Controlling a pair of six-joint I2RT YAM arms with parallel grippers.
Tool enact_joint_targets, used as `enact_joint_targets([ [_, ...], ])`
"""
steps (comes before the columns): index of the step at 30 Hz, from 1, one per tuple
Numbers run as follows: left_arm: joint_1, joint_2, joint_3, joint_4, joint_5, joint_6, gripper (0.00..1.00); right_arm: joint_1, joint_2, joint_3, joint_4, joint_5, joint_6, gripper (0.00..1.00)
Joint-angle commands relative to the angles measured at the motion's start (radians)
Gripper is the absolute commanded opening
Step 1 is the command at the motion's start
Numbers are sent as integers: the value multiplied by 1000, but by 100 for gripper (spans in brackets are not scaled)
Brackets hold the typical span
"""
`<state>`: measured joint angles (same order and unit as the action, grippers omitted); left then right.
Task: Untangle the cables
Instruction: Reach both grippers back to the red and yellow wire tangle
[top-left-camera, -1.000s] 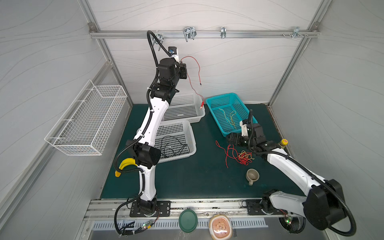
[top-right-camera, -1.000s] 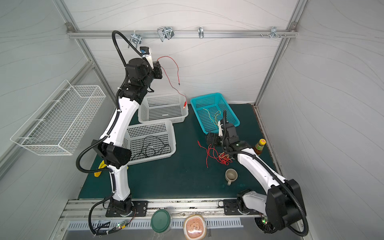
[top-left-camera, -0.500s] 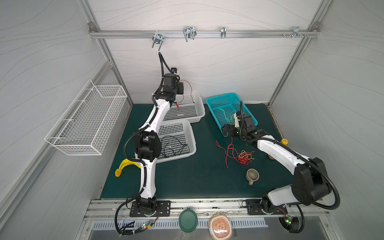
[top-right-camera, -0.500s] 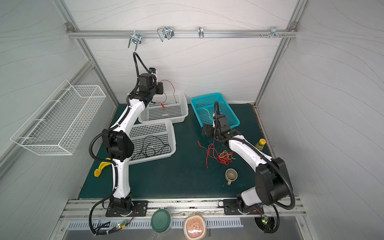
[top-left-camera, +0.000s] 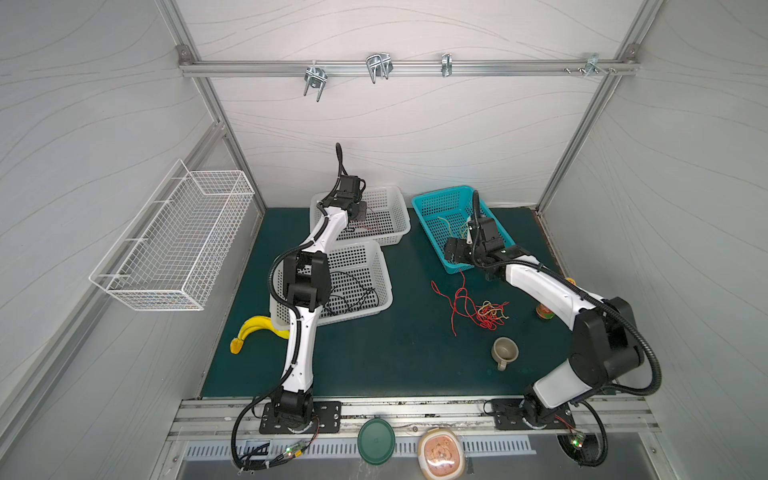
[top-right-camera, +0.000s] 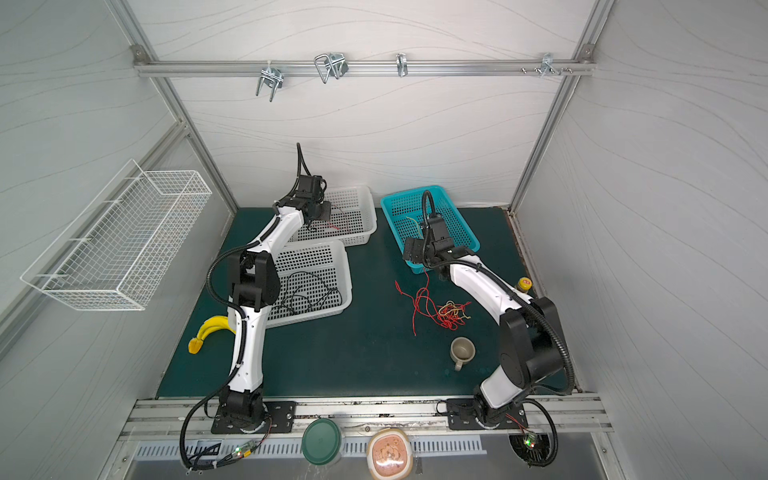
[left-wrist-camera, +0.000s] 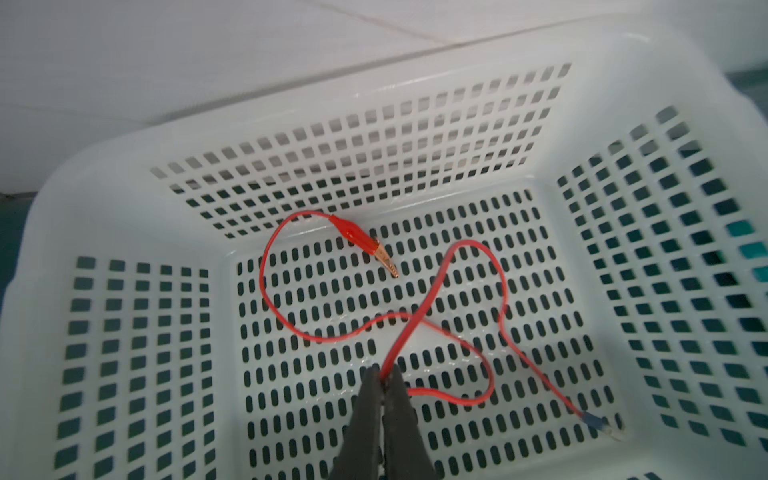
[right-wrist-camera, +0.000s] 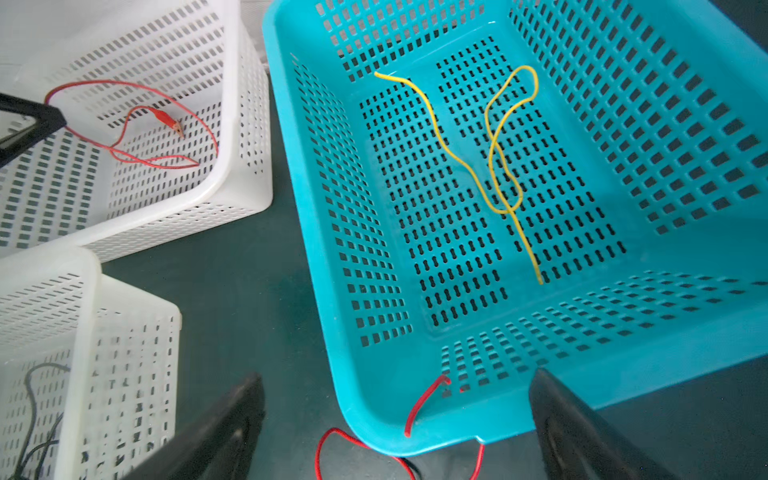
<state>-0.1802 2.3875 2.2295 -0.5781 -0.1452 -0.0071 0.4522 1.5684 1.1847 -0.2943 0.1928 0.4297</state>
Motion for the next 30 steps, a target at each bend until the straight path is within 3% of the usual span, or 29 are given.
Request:
enact_joint_targets([
  [1,5,-10,23,0,-7,-7,10,-8,2,32,-79,61,3,99],
  [3,5,-11,19,-9,0,-6,16,-19,-5,24,-93,63,7,99],
  [8,5,-39,16,-15,39,-15,52,-75,-54,-26,-141,69,65,99],
  [15,-17,-148,-48,33,122,-19,82,-125,-158,-117,-247,109,118,99],
  [18,-51,-205,-98,60,128,1,90,-132,-219,-177,-278,114,142,99],
  [25,-196,-312,-192,85,102,86,91,-172,-349,-292,-338,81,179,98],
  [30,-310,-400,-320,168,169,76,91,-184,-386,-371,-343,63,171,97],
])
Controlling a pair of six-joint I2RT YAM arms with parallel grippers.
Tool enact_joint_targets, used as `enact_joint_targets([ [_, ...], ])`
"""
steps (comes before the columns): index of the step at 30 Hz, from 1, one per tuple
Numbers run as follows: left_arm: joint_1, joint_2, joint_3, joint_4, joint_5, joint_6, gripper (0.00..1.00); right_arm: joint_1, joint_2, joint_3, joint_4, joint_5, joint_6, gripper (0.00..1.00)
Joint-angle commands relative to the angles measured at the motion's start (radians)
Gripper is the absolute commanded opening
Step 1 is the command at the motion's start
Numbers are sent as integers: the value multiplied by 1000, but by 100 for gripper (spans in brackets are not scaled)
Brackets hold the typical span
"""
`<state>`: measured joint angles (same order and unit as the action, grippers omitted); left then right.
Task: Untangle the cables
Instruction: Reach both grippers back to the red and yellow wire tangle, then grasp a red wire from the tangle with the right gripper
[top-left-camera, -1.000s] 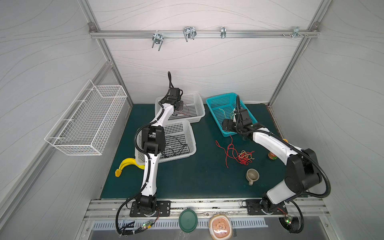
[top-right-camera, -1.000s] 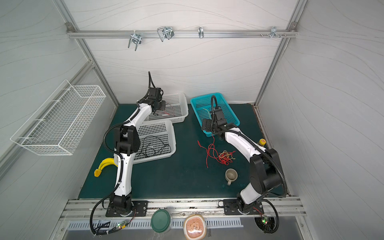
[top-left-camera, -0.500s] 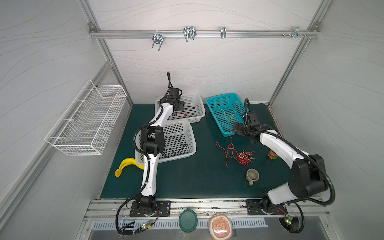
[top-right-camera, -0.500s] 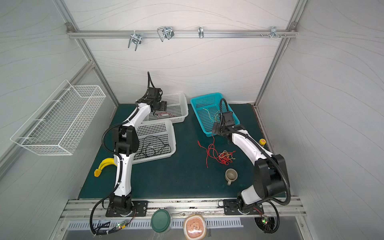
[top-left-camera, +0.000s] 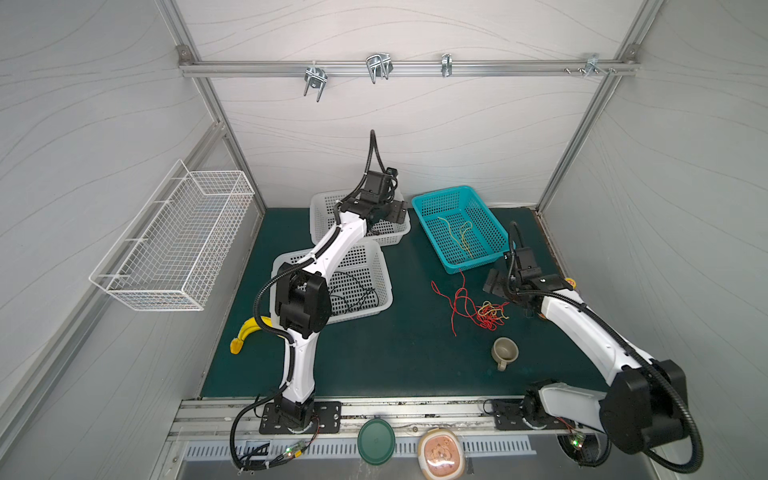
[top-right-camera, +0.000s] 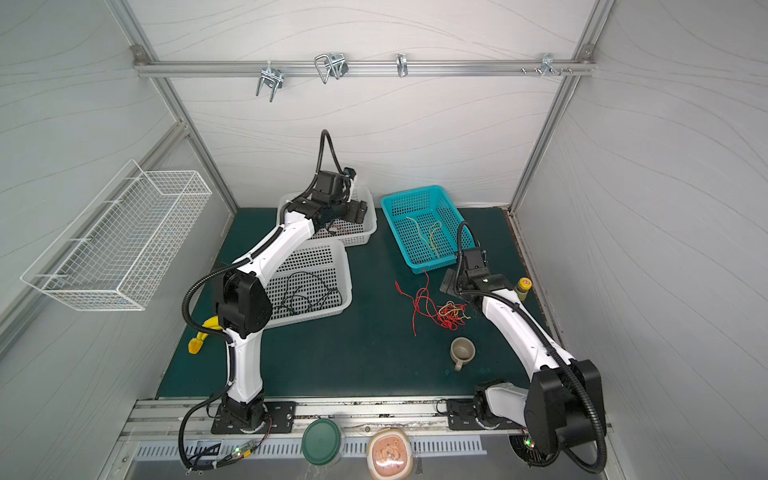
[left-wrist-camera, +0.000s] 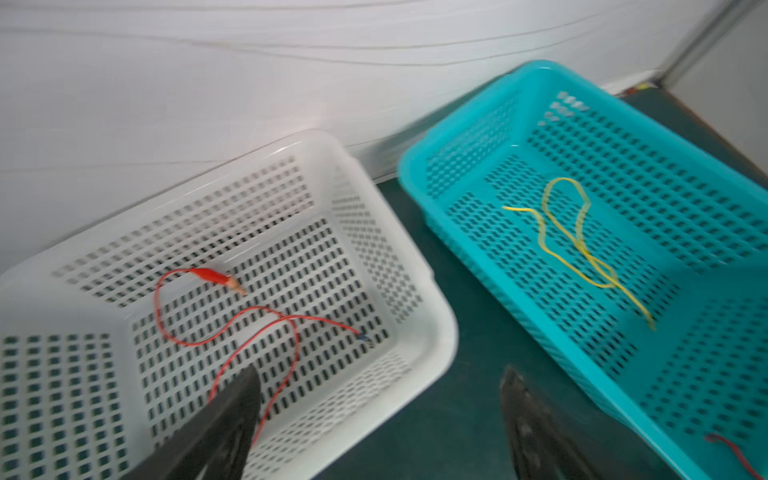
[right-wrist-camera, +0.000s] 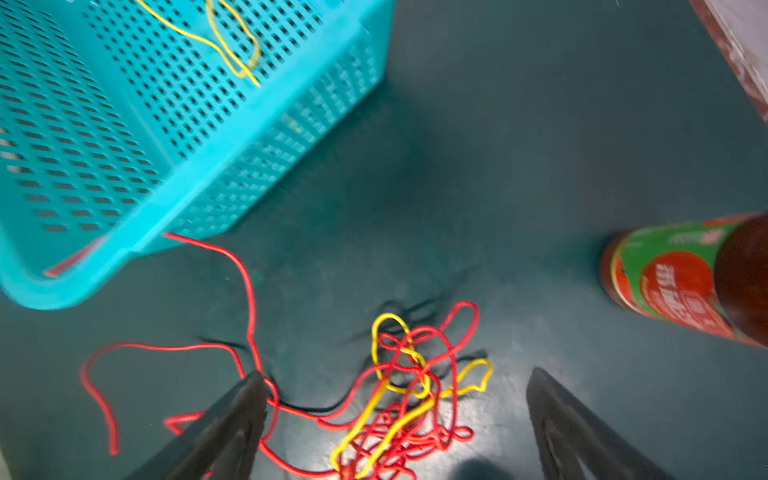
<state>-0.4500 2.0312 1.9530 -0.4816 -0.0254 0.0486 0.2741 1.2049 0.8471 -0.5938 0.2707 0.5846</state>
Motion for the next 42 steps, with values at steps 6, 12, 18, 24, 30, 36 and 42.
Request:
enact_joint_targets([
  [6,-182,-90,-135,106,92,-33,90,-9,-25,-132,111,-169,-16,95],
  [12,-259,-176,-297,145,58,-191,88,-1,-38,-174,244,-345,-99,92],
  [18,-324,-302,-474,170,-49,-266,88,8,-25,-170,307,-462,-163,91],
  [24,-351,-340,-519,131,-88,-252,87,48,-16,-118,280,-362,-166,90],
  [30,-352,-343,-505,83,-59,-197,87,112,73,-15,268,-125,-213,89],
  [36,-351,-393,-572,110,-44,-166,87,117,289,67,335,-143,-220,75],
  [42,-350,-425,-606,128,-34,-135,87,149,386,38,436,-168,-188,67],
])
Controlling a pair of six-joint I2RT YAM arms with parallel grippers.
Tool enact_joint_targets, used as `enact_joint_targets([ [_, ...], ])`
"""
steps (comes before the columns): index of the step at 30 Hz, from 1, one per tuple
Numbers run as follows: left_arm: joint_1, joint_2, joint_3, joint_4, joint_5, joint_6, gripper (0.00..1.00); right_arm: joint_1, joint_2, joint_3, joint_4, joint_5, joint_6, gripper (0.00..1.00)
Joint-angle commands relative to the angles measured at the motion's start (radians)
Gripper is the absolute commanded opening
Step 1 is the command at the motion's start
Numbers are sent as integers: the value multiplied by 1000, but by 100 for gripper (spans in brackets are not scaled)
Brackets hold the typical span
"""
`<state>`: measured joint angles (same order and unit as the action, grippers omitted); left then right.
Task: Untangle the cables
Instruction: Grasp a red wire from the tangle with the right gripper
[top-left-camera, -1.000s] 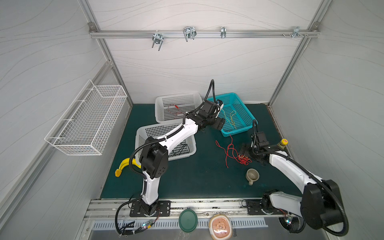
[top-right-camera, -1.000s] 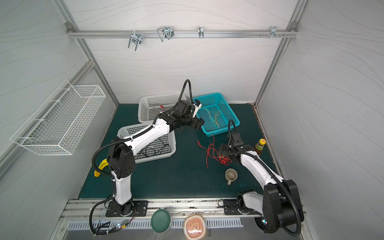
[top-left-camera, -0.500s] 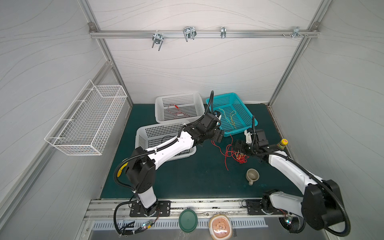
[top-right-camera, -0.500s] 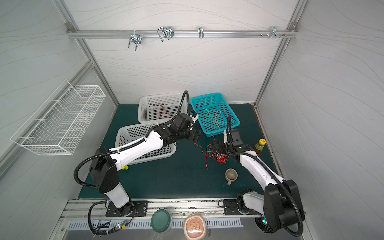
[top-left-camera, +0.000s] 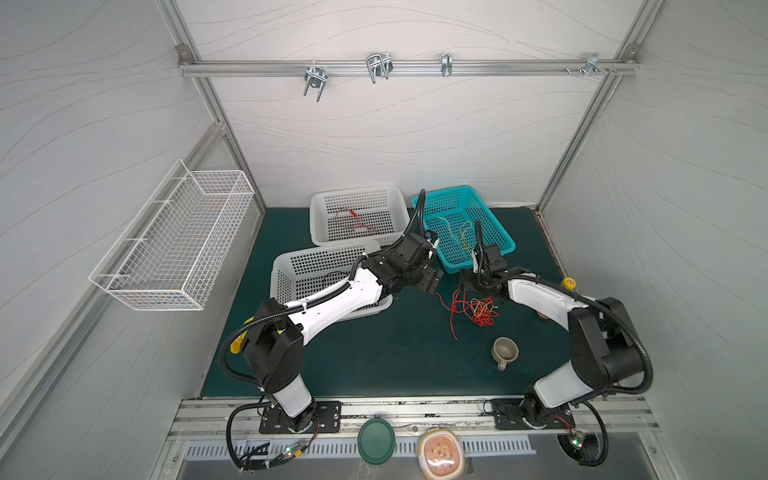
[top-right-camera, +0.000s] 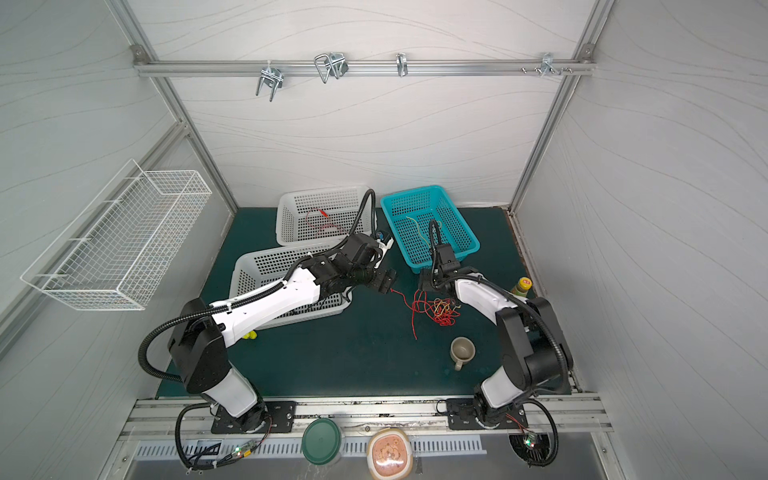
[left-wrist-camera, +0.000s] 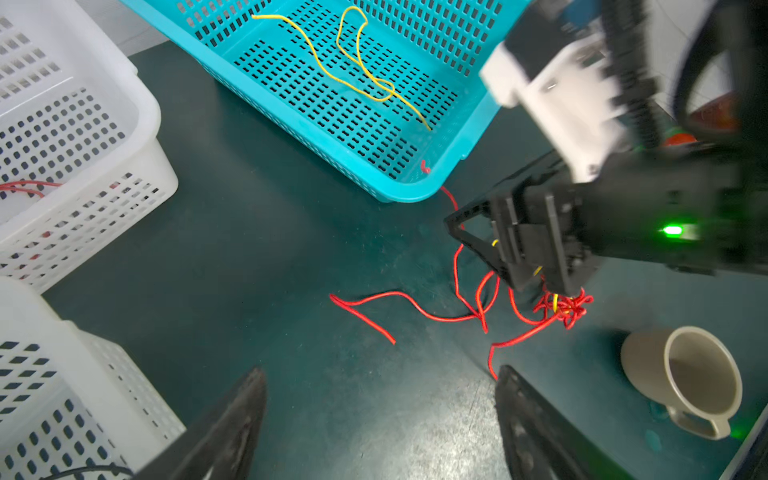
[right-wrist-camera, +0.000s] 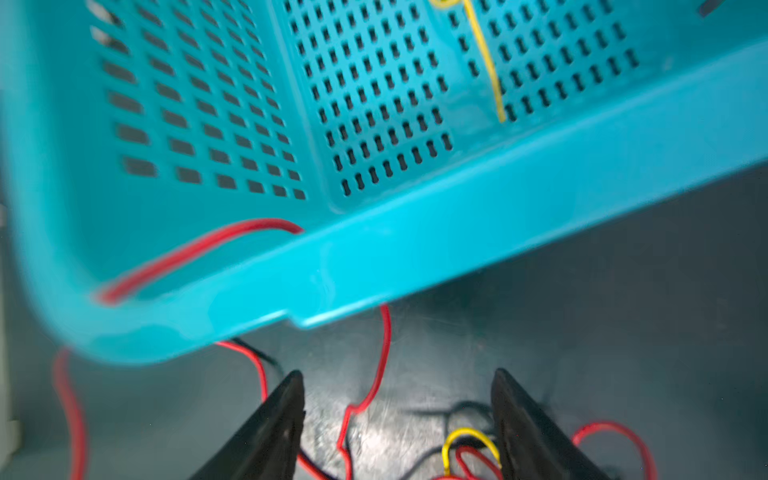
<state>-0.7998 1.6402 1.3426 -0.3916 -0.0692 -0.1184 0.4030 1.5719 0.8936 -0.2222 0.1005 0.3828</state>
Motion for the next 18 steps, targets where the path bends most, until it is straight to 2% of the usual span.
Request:
enact_joint_targets([
  [1,0,-37,2,37,12,38,87,25,39,-11,79,2,24,66],
  [5,1,-49,-11,44,20,47,87,55,108,-17,145,13,29,55],
  [9,1,-47,-18,39,30,48,87,118,151,-13,193,92,15,29],
  [10,3,-47,-19,39,31,45,87,137,146,-12,190,113,11,20],
  [13,5,-49,-23,42,37,46,87,188,109,-13,171,158,2,3],
  [14,7,-50,-25,45,38,46,87,197,91,-16,164,167,1,0],
  [18,21,-51,-23,61,55,37,87,224,-16,-35,125,159,-22,0],
])
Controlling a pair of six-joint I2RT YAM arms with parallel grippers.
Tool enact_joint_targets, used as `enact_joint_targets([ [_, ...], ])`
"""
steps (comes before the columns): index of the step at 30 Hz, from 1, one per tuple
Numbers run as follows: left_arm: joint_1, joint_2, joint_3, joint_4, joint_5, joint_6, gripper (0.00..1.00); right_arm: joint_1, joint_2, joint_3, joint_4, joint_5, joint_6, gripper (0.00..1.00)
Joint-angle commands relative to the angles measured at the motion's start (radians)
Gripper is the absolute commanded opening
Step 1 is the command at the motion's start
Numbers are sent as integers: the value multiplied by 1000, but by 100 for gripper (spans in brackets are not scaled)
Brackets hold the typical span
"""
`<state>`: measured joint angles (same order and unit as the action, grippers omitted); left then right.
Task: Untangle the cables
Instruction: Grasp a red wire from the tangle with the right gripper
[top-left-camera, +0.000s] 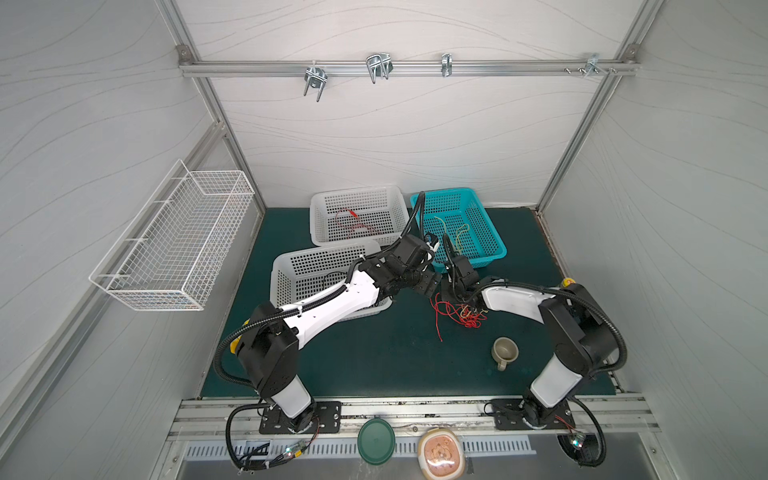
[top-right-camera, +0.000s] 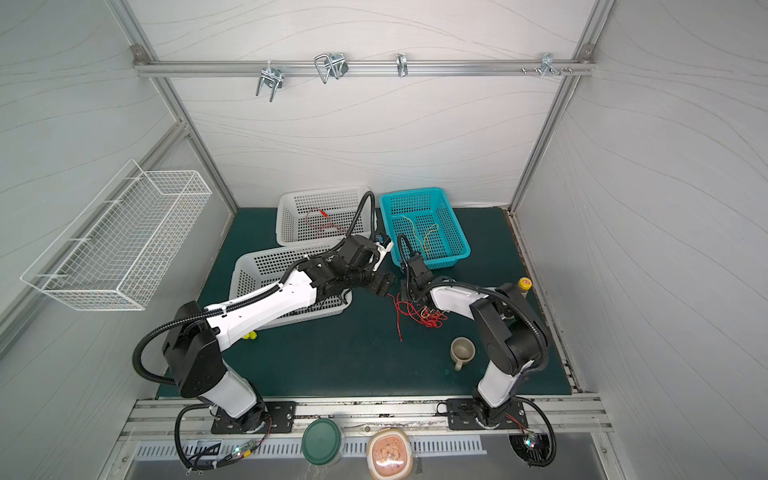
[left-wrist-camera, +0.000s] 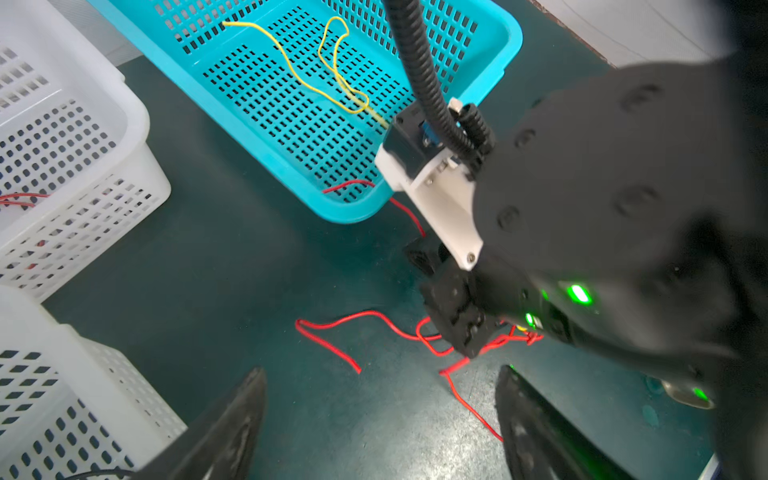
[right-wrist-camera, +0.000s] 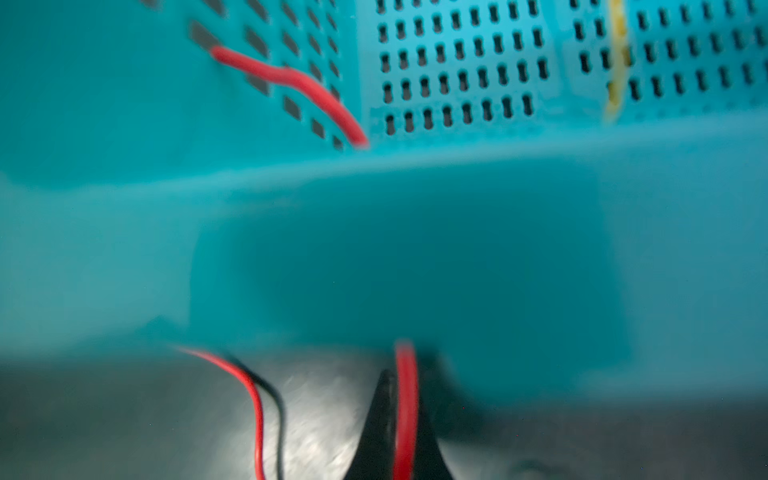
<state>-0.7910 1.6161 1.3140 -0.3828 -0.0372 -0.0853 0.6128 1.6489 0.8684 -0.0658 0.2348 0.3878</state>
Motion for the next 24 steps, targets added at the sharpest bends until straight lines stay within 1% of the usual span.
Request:
enact_joint_targets([
  [1,16,-28,5,57,29,1,87,17,-124,-13,-39,13,-39,0],
  [4,25,-30,-2,78,43,-11,87,18,-205,-24,-52,-27,-73,0],
  [10,33,-9,9,97,64,-34,87,-2,-295,4,-123,-18,-96,0],
  [15,33,5,11,118,82,-40,87,-13,-387,33,-137,-23,-159,0],
  [19,33,38,20,136,95,-54,88,-44,-373,22,-130,-51,-172,0],
  [24,34,89,46,118,102,-75,88,-67,-317,-24,-79,-77,-131,0],
])
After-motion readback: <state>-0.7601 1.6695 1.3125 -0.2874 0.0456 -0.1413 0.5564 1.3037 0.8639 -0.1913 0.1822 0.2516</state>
